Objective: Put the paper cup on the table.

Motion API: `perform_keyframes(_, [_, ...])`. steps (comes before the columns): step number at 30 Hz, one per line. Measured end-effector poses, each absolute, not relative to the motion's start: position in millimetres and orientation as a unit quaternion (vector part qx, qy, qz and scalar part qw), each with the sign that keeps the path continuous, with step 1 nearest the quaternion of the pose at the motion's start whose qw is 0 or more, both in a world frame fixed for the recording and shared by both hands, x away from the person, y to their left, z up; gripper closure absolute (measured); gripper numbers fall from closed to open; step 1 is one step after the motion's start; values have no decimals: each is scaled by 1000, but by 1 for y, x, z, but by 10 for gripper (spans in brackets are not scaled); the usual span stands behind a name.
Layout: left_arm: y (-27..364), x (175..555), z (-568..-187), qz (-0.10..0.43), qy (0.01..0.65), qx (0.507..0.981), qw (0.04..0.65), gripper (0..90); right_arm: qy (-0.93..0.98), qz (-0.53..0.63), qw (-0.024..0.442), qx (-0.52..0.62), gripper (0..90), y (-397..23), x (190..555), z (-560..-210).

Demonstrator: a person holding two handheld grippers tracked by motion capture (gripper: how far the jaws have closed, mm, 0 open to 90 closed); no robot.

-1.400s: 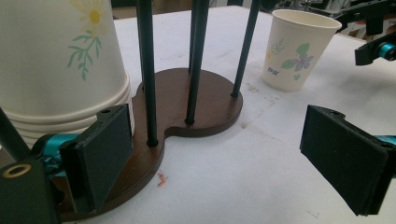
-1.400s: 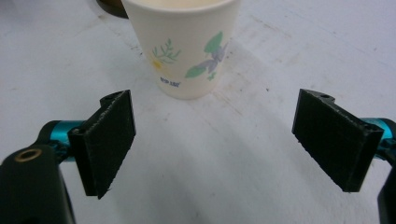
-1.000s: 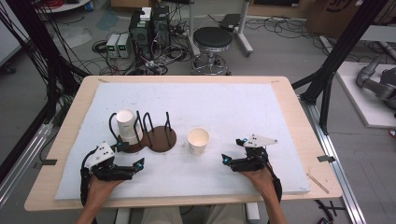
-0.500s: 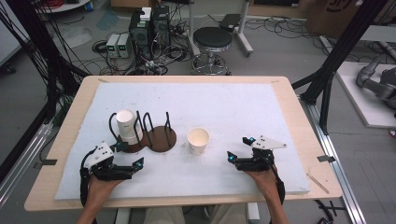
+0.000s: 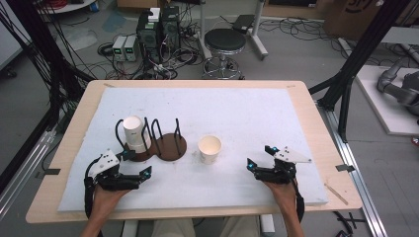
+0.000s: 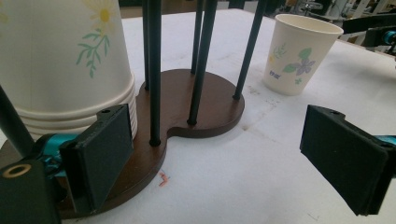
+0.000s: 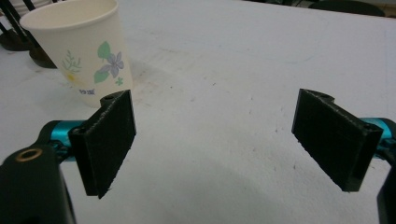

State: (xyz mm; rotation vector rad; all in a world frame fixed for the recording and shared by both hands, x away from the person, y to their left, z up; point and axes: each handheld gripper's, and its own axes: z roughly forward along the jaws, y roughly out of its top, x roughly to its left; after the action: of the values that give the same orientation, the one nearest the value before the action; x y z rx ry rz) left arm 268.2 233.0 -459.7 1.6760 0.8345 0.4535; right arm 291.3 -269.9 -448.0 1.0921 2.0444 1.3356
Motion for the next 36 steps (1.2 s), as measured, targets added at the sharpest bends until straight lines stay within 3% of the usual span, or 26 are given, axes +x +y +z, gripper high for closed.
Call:
perform_keyframes(22, [234,268,-460,196,357,711,574,94,744,481,262,383,145,-267,284,-451])
perform_keyframes(36, [234,268,-460,194,359,713,571,94,743,485,251,385,146,-268,286,-451])
